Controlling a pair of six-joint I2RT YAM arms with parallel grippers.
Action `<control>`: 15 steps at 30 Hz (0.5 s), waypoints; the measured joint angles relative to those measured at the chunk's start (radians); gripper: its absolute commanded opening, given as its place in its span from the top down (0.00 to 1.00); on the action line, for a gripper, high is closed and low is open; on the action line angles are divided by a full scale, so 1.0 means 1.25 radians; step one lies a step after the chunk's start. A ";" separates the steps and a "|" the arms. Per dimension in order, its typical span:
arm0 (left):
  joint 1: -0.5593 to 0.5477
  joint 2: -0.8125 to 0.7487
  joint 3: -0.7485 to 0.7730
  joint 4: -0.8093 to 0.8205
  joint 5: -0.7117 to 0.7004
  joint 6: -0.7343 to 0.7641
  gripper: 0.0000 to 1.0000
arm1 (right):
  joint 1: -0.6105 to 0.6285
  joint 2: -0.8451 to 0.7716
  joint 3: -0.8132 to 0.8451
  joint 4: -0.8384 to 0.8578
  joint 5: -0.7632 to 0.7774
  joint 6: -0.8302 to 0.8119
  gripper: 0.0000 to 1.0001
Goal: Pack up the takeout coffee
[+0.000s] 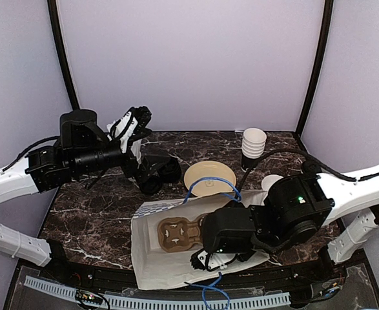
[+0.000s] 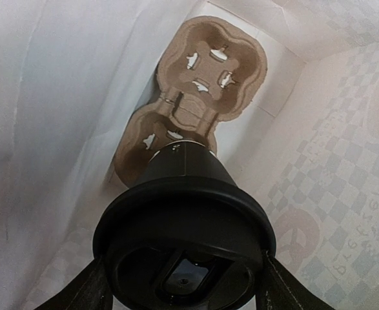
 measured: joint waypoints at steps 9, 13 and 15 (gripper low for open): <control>0.003 -0.022 -0.043 0.034 0.064 -0.015 0.02 | -0.041 -0.013 -0.015 0.075 0.016 -0.031 0.50; 0.003 -0.022 -0.054 0.038 0.096 -0.026 0.03 | -0.065 -0.012 -0.038 0.096 0.001 -0.031 0.51; 0.003 -0.022 -0.057 0.042 0.120 -0.031 0.04 | -0.070 -0.008 -0.051 0.094 -0.011 -0.031 0.51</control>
